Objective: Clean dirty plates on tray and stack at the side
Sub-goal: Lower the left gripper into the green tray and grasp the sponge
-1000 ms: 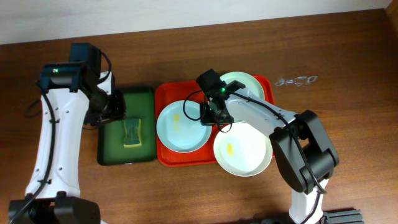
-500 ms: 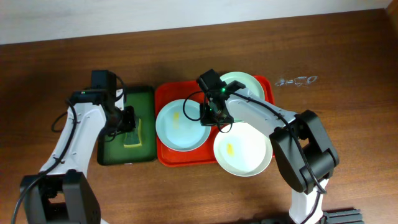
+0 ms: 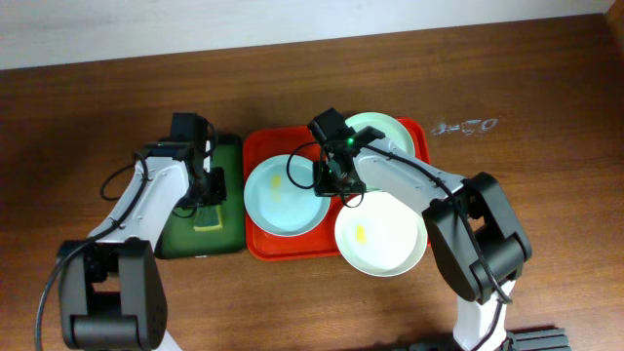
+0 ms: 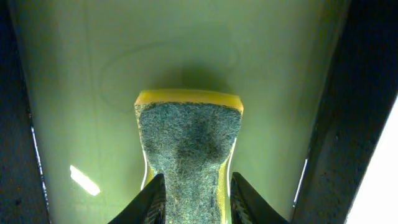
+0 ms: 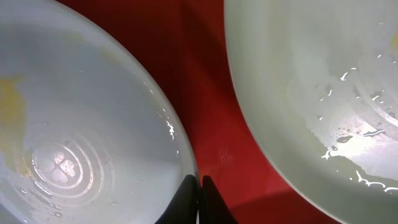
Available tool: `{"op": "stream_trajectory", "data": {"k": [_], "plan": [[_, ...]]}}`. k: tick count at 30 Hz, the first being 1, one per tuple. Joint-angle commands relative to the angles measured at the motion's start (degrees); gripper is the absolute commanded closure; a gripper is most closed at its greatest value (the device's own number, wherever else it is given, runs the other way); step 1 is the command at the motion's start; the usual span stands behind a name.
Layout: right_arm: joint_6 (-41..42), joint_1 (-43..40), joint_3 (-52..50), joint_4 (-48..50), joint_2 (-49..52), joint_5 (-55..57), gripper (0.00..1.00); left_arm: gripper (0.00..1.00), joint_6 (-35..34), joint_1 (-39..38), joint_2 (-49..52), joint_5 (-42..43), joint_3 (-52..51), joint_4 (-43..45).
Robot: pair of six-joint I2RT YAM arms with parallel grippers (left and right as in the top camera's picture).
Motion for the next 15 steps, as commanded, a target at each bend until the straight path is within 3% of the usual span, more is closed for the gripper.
{"op": "stream_trajectory", "data": {"k": [1, 11, 13, 15], "plan": [[0.1, 0.3, -0.3, 0.6, 0.4, -1.2, 0.96, 0.69, -0.5, 0.0, 0.7, -0.9, -0.9, -0.4], [0.1, 0.3, -0.3, 0.6, 0.4, -1.2, 0.96, 0.65, -0.5, 0.1, 5.2, -3.2, -0.9, -0.5], [0.1, 0.3, -0.3, 0.6, 0.4, -1.2, 0.96, 0.85, -0.6, 0.1, 5.2, -3.1, -0.9, -0.5], [0.1, 0.3, -0.3, 0.6, 0.4, -1.2, 0.96, 0.95, -1.7, 0.0, 5.2, -3.1, -0.9, -0.5]]}}
